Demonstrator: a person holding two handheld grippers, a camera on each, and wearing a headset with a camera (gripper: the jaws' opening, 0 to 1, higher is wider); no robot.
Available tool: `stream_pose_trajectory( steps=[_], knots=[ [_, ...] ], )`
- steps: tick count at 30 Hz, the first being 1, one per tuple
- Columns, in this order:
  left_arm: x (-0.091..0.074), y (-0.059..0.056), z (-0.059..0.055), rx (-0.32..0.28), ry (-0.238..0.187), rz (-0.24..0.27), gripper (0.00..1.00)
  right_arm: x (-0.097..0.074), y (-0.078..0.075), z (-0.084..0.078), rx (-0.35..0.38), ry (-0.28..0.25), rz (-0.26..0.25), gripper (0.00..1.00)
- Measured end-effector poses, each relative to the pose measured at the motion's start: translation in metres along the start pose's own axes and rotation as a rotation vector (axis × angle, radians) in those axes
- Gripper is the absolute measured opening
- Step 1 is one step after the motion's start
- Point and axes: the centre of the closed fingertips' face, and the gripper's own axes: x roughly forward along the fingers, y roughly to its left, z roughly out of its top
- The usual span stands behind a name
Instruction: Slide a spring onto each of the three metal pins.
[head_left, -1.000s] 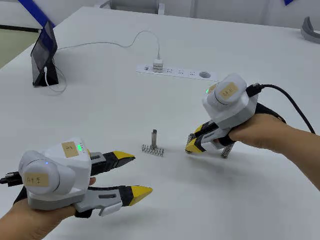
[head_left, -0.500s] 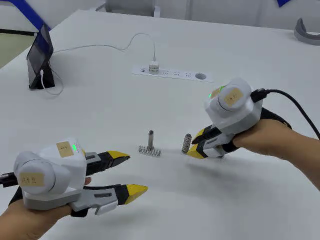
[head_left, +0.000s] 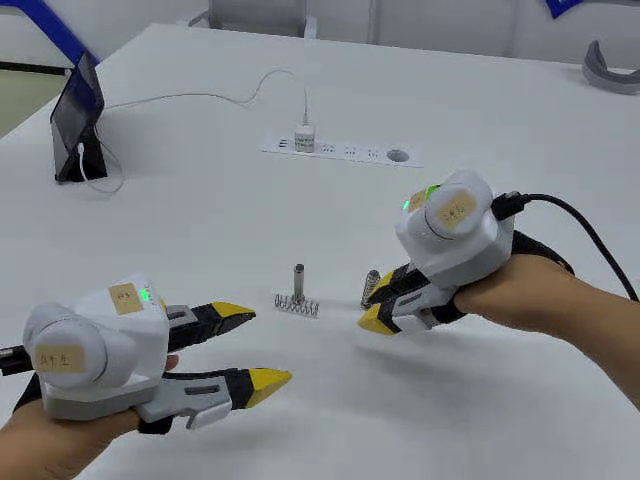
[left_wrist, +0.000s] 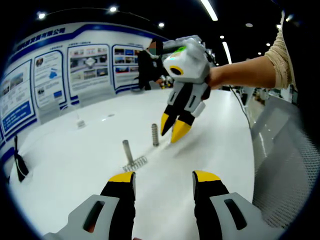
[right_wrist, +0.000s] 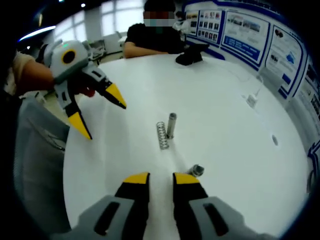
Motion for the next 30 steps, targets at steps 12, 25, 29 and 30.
stream_pose_trajectory(
  steps=[12,25,29,30],
  knots=[
    [-0.002,0.000,0.000,0.001,0.002,0.001,0.46,0.014,0.001,0.022,-0.024,-0.044,-0.009,0.19],
    [-0.003,0.003,0.000,-0.001,0.003,0.008,0.46,0.038,-0.005,0.038,-0.058,-0.047,-0.026,0.18],
    [-0.005,0.005,-0.001,-0.004,0.003,0.014,0.46,0.045,-0.006,0.037,-0.058,-0.033,-0.020,0.17],
    [-0.005,0.005,-0.001,-0.004,0.005,0.015,0.46,0.048,-0.007,0.036,-0.059,-0.023,-0.021,0.17]
  ],
)
